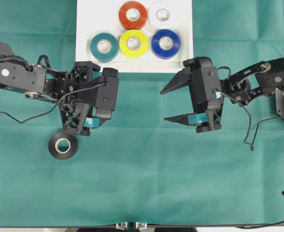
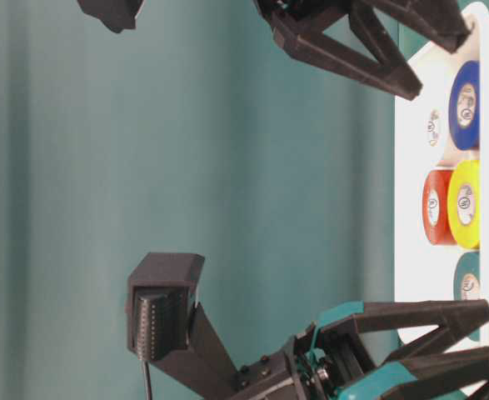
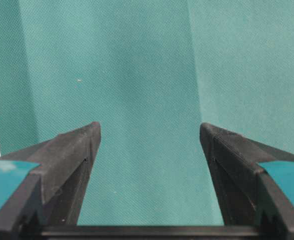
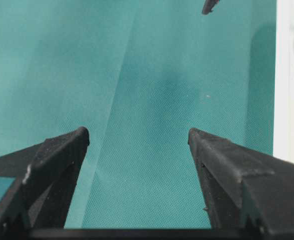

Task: Put the tape alternately from left to right into the white case.
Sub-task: 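Lower the left gripper onto the black tape roll and grasp it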

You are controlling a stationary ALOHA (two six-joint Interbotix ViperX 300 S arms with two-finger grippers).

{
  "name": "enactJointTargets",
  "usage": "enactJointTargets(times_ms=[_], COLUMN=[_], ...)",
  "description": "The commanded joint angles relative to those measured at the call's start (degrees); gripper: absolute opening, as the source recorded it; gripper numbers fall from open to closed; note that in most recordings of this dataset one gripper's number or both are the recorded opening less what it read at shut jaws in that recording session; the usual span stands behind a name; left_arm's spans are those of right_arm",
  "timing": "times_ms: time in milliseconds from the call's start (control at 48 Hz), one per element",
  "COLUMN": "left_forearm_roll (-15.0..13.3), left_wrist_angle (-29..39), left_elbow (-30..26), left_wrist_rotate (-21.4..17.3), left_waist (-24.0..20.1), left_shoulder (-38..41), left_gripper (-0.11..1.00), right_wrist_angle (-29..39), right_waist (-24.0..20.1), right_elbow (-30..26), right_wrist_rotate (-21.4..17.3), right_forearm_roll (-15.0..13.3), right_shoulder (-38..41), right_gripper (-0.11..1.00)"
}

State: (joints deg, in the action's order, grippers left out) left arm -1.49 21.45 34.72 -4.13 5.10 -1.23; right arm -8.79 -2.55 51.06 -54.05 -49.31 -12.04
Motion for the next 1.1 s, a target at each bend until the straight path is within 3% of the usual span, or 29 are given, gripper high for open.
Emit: enactJointTargets(times_ms=[0, 292, 750, 1083], left_forearm_roll=[-0.1, -0.1, -0.1, -0.2], left_wrist_angle=[-0.2, 0.4, 5.7, 7.6], left_elbow=[-0.9, -1.1, 1.5, 6.1], left_wrist_rotate=[0.2, 1.7, 7.3, 16.0], left_waist=[0.2, 0.9, 4.0, 5.9], left_shoulder=[-1.5, -1.7, -6.9, -10.6], left_gripper=[0.92, 0.92, 0.92, 0.92], right_wrist_angle=[-0.3, -0.2, -0.2, -0.2], right_waist=[-0.2, -0.2, -0.4, -0.4], right_elbow=[-0.6, -0.5, -0.9, -0.9], right_wrist_rotate=[-0.1, -0.1, -0.1, -0.1], right_forearm_roll=[0.3, 0.3, 0.3, 0.3], right_shoulder=[-0.4, -0.4, -0.4, -0.4], right_gripper=[0.84, 0.84, 0.84, 0.84])
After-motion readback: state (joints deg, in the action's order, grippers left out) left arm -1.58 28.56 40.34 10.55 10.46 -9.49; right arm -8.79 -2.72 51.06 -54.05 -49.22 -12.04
